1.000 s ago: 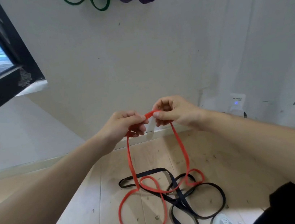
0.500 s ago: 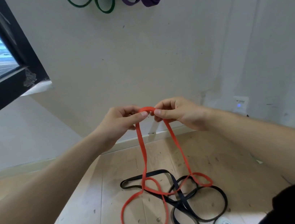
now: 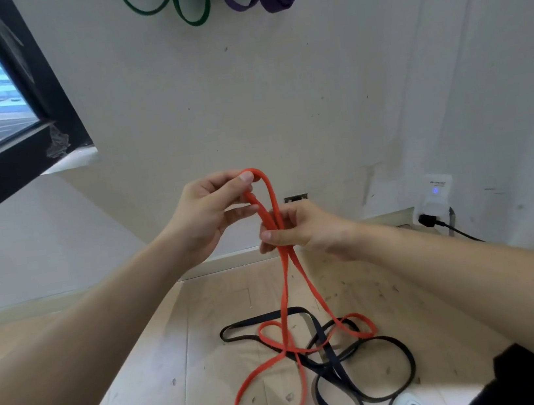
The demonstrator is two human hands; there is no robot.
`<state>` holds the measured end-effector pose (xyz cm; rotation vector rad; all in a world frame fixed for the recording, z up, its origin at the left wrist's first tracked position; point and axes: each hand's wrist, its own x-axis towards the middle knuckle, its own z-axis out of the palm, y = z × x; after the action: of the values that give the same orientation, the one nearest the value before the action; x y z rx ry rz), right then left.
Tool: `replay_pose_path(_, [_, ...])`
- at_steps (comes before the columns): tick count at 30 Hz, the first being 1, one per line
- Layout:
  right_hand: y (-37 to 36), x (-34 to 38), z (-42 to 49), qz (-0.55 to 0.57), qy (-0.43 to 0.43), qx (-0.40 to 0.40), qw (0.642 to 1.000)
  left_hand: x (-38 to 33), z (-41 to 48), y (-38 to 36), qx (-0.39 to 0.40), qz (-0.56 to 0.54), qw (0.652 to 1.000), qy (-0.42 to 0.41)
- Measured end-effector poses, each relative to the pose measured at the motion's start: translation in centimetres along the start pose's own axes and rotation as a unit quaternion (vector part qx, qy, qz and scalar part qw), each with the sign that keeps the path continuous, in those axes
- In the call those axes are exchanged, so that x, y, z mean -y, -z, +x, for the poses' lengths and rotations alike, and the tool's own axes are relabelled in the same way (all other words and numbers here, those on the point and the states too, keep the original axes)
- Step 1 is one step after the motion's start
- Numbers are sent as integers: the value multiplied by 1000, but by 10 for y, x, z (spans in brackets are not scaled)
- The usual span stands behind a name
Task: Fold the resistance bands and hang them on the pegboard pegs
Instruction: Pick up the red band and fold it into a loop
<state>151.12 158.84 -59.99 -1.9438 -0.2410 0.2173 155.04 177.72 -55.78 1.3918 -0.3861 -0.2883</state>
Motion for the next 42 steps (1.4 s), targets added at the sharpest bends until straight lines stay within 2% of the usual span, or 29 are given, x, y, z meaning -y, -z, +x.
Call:
replay_pose_path(8, [24, 1, -1, -34, 10, -69, 997, 10, 8, 20, -132, 35, 991, 3])
replay_pose_path(13, [41, 13, 1, 59, 38, -101, 992, 19, 10, 32, -128, 81, 988, 33])
replay_pose_path(16, [51, 22, 0, 141, 21, -54, 988, 17, 10, 33, -111, 90, 989, 24])
replay_pose_path(22, [58, 32, -8, 236, -15, 91, 967, 4, 17, 33, -138, 80, 987, -35])
replay_pose_path(26, [57, 26, -9, 204, -54, 158, 965, 0, 19, 36, -145, 72, 985, -66])
replay_pose_path(31, [51, 7, -7, 113, -111, 175, 972, -6, 20, 43, -173, 40, 981, -83])
replay_pose_path(34, [52, 3, -8, 94, -121, 153, 976, -1, 20, 55, -154, 60, 985, -46])
replay_pose_path(36, [54, 4, -8, 103, -119, 128, 979, 7, 18, 61, -129, 112, 985, -17])
replay_pose_path(39, [55, 8, -7, 127, -101, 102, 982, 17, 13, 66, -83, 248, 965, 28])
replay_pose_path(42, [54, 18, -6, 149, -71, 84, 983, 19, 11, 62, -16, 329, 943, 45])
